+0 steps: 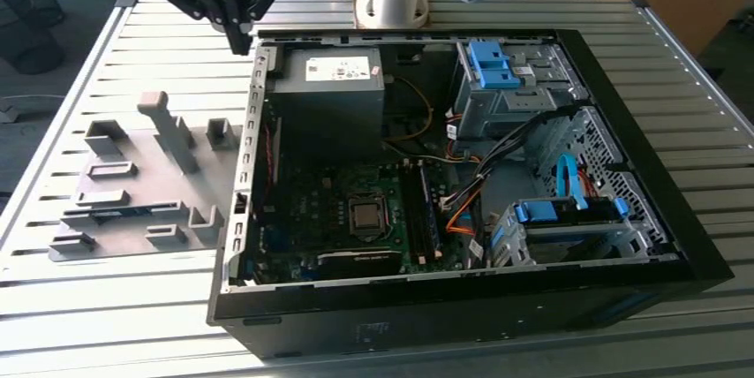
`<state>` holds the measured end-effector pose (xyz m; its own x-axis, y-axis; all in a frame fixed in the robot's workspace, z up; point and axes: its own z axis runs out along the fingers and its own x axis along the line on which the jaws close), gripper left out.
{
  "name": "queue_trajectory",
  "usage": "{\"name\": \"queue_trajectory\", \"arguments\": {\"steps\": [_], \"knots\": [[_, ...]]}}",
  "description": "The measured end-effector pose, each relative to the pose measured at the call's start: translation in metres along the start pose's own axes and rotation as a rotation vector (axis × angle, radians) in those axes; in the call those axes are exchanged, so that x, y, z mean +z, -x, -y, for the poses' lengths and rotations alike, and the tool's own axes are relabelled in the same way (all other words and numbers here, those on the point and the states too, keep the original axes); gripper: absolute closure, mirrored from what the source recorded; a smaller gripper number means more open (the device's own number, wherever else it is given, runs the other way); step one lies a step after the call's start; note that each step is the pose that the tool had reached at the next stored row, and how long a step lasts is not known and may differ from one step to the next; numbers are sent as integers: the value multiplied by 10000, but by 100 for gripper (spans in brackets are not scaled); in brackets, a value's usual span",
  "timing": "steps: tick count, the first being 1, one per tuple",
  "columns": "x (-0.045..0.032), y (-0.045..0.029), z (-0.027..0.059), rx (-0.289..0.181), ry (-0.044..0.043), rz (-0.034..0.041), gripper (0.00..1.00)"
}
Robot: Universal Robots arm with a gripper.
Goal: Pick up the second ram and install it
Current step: 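Reach for the second ram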
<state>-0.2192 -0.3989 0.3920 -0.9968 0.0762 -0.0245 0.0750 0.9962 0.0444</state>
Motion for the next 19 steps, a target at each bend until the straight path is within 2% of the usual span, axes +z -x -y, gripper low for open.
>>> {"name": "queue_trajectory", "arguments": {"steps": [19], "knots": [[-2, -149, 11, 0, -1, -1, 89]]}}
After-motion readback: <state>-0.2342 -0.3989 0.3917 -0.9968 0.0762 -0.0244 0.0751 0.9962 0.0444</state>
